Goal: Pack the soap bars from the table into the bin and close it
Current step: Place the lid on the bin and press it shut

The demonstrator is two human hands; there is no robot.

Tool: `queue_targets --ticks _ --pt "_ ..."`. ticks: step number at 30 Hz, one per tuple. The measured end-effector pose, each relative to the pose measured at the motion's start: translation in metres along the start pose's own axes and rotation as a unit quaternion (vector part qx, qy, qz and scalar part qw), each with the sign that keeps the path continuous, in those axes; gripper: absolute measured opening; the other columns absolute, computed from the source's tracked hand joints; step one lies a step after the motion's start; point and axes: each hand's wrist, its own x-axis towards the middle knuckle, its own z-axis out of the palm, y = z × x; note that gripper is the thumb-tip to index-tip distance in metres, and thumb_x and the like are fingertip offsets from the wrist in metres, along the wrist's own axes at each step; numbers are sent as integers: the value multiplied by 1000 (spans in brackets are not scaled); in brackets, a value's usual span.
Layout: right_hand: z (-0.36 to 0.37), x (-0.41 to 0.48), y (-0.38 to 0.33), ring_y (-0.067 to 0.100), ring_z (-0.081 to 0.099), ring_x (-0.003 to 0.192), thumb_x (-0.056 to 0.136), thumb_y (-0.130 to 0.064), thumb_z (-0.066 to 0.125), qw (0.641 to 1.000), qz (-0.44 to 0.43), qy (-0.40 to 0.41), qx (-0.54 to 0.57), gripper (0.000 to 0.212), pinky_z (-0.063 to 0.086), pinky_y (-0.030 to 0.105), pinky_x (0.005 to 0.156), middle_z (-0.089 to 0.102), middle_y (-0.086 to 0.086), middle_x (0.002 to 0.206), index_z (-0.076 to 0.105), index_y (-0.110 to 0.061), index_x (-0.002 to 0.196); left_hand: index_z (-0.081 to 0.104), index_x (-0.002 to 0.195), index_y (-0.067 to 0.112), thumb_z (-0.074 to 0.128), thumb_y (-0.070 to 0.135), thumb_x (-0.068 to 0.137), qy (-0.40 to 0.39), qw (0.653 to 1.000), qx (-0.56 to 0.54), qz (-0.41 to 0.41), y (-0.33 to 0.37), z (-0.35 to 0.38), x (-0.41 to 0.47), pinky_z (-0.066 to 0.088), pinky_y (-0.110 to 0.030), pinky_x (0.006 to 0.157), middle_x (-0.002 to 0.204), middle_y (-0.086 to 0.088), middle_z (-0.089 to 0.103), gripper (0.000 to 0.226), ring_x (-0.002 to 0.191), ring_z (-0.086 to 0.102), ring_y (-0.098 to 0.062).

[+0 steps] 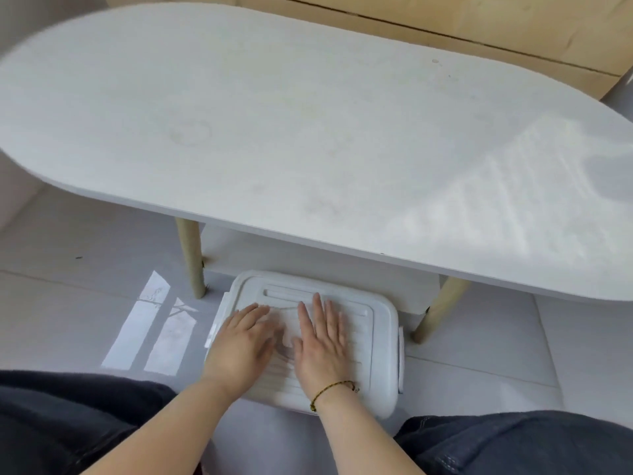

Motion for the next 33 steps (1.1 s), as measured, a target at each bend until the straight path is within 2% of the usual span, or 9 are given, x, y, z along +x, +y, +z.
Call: queue_targets --ticks 3,7,9,15,21,24,27,30,33 --pt "-9 3 -19 28 55 120 82 -39 34 996 14 -75 -46 50 -5 34 107 57 9 131 62 -19 118 61 114 2 61 3 81 29 985 -76 -151 -27 -12 -2 38 -45 102 127 -19 56 32 120 50 -37" --pt "12 6 -3 26 -17 143 96 -42 16 992 -11 -109 -57 56 -41 28 90 -17 1 155 -3 -25 146 22 142 12 59 27 87 -26 849 -335 -407 -52 -19 1 25 -40 111 150 -12 26 68 136 28 -28" --pt "18 8 1 24 -21 142 96 -43 15 993 -20 -92 -65 57 -42 29 88 -26 -4 150 -9 -26 145 14 144 18 59 36 85 -68 752 -452 -475 -59 -19 4 27 -41 110 150 -9 27 77 135 31 -28" --pt "17 10 1 21 -19 142 96 -42 19 995 -6 -84 -53 57 -44 24 87 -19 -1 154 -6 -29 145 20 143 18 67 29 80 -125 659 -571 -473 -74 -12 11 40 -39 103 138 -6 45 79 114 52 -26" --pt "19 12 -2 22 -15 143 96 -42 23 996 -2 -83 -45 55 -42 23 91 -11 0 156 0 -29 144 23 142 17 64 6 81 -47 652 -603 -458 -93 -18 9 41 -31 89 93 2 57 74 89 58 -21" --pt "19 11 -5 22 -13 143 82 -58 -9 996 -8 -77 -53 70 -42 23 91 -9 0 155 2 -28 144 32 138 12 60 -3 81 -37 668 -598 -441 -96 -20 4 38 -32 95 89 -2 60 65 96 54 -25" --pt "18 11 -5 25 -7 144 58 -65 -40 996 -8 -81 -48 106 -40 22 93 -5 0 155 8 -27 144 43 130 6 59 -8 80 -42 697 -581 -419 -92 -25 1 46 -25 76 86 -3 61 55 80 58 -19" --pt "19 11 -6 22 -12 144 89 -53 -4 995 -5 -81 -66 61 -41 22 91 -11 -2 155 3 -29 145 53 122 6 61 -6 78 -52 772 -500 -389 -81 -27 5 47 -19 58 96 -5 61 46 77 57 -17" --pt "18 11 -6 21 -14 143 96 -40 24 995 6 -85 -51 55 -38 26 97 -12 -1 156 1 -29 145 53 116 6 67 2 75 -13 824 -394 -407 -66 -19 8 42 -27 75 99 -3 55 44 88 51 -20"
